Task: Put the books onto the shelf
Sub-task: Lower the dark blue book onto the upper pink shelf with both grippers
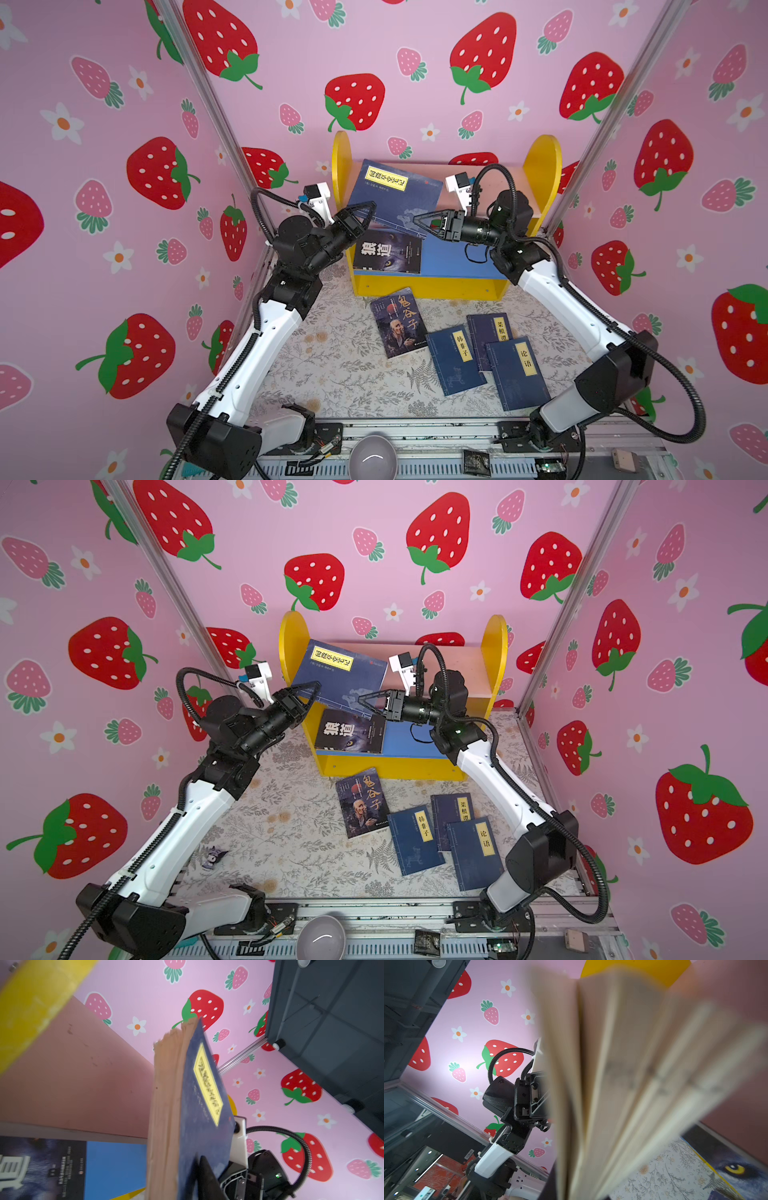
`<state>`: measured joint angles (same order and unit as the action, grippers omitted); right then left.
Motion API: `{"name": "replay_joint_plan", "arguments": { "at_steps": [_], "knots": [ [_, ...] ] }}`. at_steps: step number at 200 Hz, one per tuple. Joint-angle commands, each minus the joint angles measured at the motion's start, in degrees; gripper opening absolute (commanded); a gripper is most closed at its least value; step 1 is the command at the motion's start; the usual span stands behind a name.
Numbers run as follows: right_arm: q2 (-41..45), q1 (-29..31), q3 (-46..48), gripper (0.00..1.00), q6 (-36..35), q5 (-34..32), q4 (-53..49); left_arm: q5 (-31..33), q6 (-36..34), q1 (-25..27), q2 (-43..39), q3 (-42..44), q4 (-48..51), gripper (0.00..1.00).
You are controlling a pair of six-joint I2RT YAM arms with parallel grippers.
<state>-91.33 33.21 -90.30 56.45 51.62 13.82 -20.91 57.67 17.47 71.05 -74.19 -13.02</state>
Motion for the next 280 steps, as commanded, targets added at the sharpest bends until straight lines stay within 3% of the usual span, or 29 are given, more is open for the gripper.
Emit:
{"name": "replay_joint_plan", "arguments": {
  "at_steps": [1, 8, 17, 29, 60, 82, 134, 229, 280],
  "knots": [
    [-1.47, 0.00, -2.63, 0.37, 0.48, -3.78, 5.87, 6.05, 3.57, -0.38, 0.94, -2.40, -5.63, 0.07],
    [-1.27, 0.01, -2.49, 0.47, -0.78, -6.09, 5.86, 7.17, 4.23, -0.34, 1.55, -3.23, -5.32, 0.00],
    [-0.99, 0.01, -2.17, 0.58, -2.87, -10.41, 5.60, 8.31, 4.86, -0.35, 2.55, -4.79, -4.51, 0.00],
    [-0.69, 0.01, -2.13, 0.64, -5.52, -15.50, 4.58, 9.32, 5.83, -0.41, 4.09, -6.89, -3.51, 0.00],
    [0.35, 0.10, -1.47, 0.65, -11.43, -28.41, 1.30, 12.63, 8.42, -0.26, 7.36, -10.20, -3.25, 0.00],
    [1.04, 0.23, -0.43, 0.67, -14.81, -33.01, 1.01, 17.45, 9.92, -0.26, 9.19, -12.07, -1.57, 0.00],
    [0.81, 2.17, -1.39, 0.68, -27.44, -39.04, -0.11, 21.90, 8.94, -0.04, 11.57, -17.69, 7.72, 0.00],
    [-5.66, 3.15, -9.12, 0.66, -33.07, -40.73, -2.40, 18.71, 9.80, -0.08, 10.10, -16.61, 12.52, 0.00],
    [-10.04, 6.29, -14.42, 0.66, -41.27, -45.67, -7.38, 18.80, 9.63, -0.09, 10.05, -16.33, 13.37, 0.00]
  ]
}}
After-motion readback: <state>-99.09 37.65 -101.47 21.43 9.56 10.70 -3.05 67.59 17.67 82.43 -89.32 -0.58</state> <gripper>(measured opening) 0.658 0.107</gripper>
